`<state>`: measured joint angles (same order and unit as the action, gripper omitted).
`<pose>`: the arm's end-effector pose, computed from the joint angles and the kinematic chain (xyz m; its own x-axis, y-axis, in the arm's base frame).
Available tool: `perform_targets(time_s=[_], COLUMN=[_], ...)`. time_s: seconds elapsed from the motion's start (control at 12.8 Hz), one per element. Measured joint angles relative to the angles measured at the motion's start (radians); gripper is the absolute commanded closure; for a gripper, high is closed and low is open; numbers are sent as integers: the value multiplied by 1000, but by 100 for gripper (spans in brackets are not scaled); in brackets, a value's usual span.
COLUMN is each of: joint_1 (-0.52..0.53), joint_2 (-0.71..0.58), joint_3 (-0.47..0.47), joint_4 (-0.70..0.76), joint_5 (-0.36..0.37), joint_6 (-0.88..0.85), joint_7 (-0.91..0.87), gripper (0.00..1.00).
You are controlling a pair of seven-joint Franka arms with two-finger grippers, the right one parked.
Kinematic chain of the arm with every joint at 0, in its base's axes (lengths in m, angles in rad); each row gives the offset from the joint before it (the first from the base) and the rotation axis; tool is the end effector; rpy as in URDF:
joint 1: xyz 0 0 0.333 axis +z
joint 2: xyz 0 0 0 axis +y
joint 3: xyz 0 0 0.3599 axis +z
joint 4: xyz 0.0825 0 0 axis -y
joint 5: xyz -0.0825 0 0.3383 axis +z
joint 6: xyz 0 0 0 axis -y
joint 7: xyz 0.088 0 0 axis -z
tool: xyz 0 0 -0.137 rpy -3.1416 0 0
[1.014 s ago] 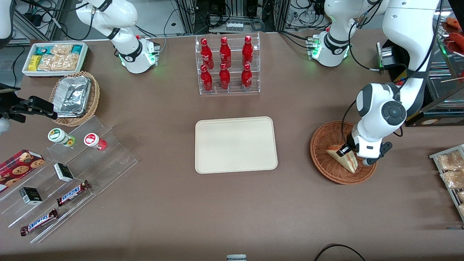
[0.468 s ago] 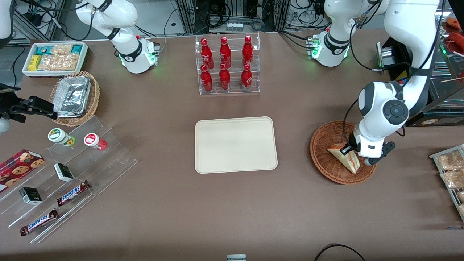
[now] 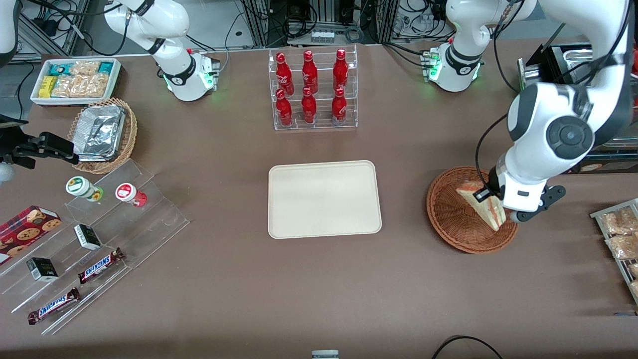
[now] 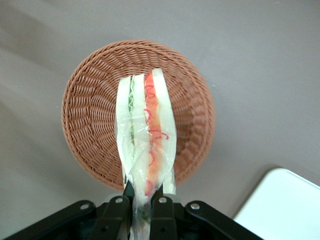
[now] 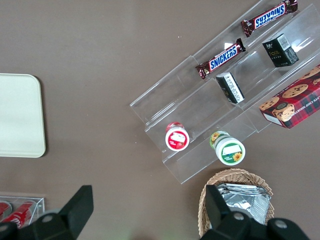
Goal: Place sandwich from basket to tray
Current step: 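Lift the sandwich and carry it over the cream tray, then lower the sandwich onto the tray center with the left gripper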
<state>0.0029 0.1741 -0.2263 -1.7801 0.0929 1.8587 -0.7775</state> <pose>0.5521 -0.1075 0.4807 0.8640 0.5025 -0.0316 0.4977 -0.8619 -0.0977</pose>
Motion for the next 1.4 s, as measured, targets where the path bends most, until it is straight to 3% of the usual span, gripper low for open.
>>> perform_targets(time_s=[0.23, 0.7, 0.94, 1.4], joint_1=[-1, -21, -105, -302], joint_2=[2, 56, 140, 370], joint_3=[-79, -273, -296, -298], joint_4=[97, 131, 206, 352], joint_5=[-2, -1, 7, 121], joint_6=[-63, -63, -61, 3], joint_7=[-29, -94, -97, -189], gripper=[100, 100, 100, 100])
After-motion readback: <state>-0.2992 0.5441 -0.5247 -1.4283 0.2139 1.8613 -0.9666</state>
